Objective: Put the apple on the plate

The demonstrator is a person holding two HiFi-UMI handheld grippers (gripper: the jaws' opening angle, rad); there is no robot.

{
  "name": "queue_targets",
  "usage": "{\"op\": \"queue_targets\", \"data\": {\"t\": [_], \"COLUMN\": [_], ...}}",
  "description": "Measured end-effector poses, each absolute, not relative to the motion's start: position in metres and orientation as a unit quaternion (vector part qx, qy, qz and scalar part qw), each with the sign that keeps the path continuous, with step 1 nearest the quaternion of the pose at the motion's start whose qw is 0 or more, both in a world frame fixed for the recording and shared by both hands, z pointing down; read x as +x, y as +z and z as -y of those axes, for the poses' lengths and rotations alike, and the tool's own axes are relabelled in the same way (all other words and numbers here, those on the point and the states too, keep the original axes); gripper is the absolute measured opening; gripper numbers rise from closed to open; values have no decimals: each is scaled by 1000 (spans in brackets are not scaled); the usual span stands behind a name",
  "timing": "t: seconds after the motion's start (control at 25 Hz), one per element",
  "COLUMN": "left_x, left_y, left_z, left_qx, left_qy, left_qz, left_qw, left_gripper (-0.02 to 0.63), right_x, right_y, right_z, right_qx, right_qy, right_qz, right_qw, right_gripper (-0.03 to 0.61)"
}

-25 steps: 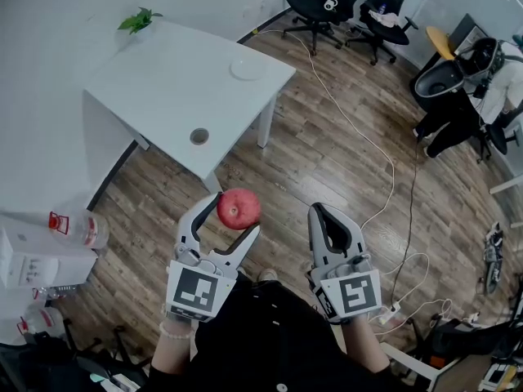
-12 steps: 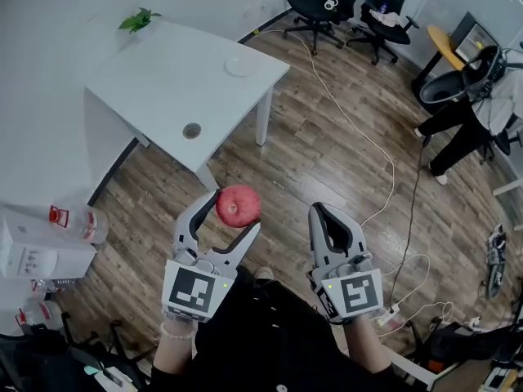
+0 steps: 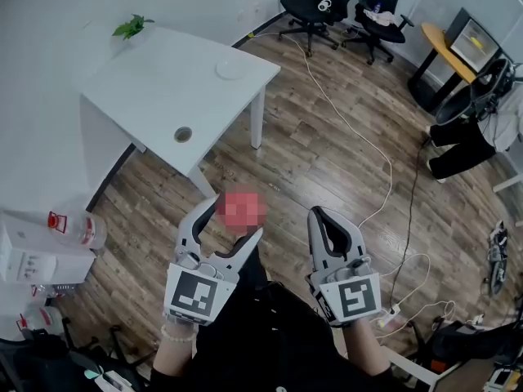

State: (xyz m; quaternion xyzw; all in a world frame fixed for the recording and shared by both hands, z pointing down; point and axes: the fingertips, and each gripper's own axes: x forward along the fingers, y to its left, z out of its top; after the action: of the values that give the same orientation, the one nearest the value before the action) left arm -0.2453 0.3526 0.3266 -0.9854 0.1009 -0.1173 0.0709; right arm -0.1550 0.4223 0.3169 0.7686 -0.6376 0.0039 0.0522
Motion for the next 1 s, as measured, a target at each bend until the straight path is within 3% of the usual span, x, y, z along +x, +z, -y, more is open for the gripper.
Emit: {"op": "queue_targets", "data": {"t": [0.44,0.6,1.0], "left_x": [-192,-171,-116], "left_y": [332,328,321], "left_z": [-331,-311,-244], "left_qx": [-988,-989,-990], "left_qy": [-106,-113,-116], "left_qz": [-59,-69,-56], "left_qw": [97,61,52], "left_gripper": [341,341,340], "right_x": [-113,-93,-41], "right_y": [321,320,318], "right_z": [-407,-387,-323], "right_qx": [783,786,796], "right_qy": [6,6,14], "right_qz": [619,614,602], "right_qw": [62,64,65], "right_gripper": [41,41,41]}}
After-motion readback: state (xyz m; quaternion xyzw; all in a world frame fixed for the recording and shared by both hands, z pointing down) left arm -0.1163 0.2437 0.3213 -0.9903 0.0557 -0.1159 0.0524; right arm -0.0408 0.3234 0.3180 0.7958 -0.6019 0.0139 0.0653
